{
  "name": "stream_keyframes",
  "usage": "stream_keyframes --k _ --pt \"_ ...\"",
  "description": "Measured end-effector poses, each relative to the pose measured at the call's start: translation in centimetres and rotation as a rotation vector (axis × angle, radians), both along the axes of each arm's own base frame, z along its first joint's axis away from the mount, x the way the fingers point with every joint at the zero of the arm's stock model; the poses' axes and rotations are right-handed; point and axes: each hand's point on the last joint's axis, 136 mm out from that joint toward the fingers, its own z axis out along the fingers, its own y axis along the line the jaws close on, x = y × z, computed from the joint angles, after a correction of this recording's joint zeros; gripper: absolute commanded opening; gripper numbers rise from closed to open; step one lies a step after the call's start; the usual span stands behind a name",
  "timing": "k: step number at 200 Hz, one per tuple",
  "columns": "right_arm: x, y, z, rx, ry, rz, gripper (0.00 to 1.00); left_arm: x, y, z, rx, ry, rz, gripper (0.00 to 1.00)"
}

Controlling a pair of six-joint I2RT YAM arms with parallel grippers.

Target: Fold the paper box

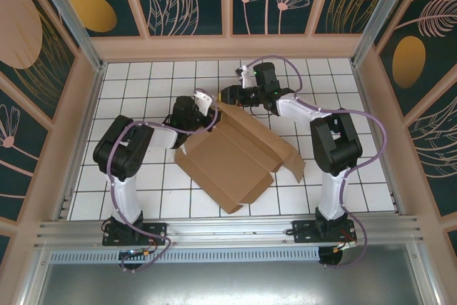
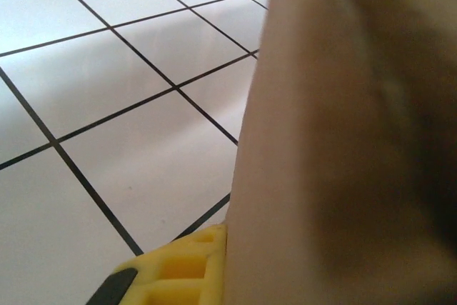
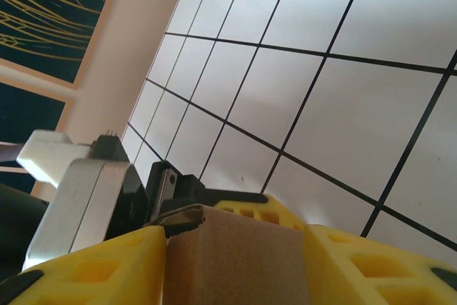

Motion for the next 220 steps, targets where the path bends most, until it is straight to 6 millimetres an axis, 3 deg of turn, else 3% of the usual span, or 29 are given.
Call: stream_keyframes --k 59,127,200,220 --pt "-1.6 0.1 -0.3 0.031 0.049 0.034 0.51 -1.8 0.6 -0.2 0.015 -0.025 0.028 0.00" --pt "-2.3 0.3 -0.3 0.067 0.071 0.051 0.50 -1.7 0.8 0.0 0.018 -0.040 0.058 0.27" --pt "-2.4 0.0 -0.4 0.126 0.092 0.051 0.48 -1.1 0.7 -0.1 -0.021 -0.058 0.081 0.30" --pt "-2.5 0.0 -0.4 0.137 0.104 0.051 0.48 -1.0 0.5 -0.1 -0.037 -0.063 0.080 0.40"
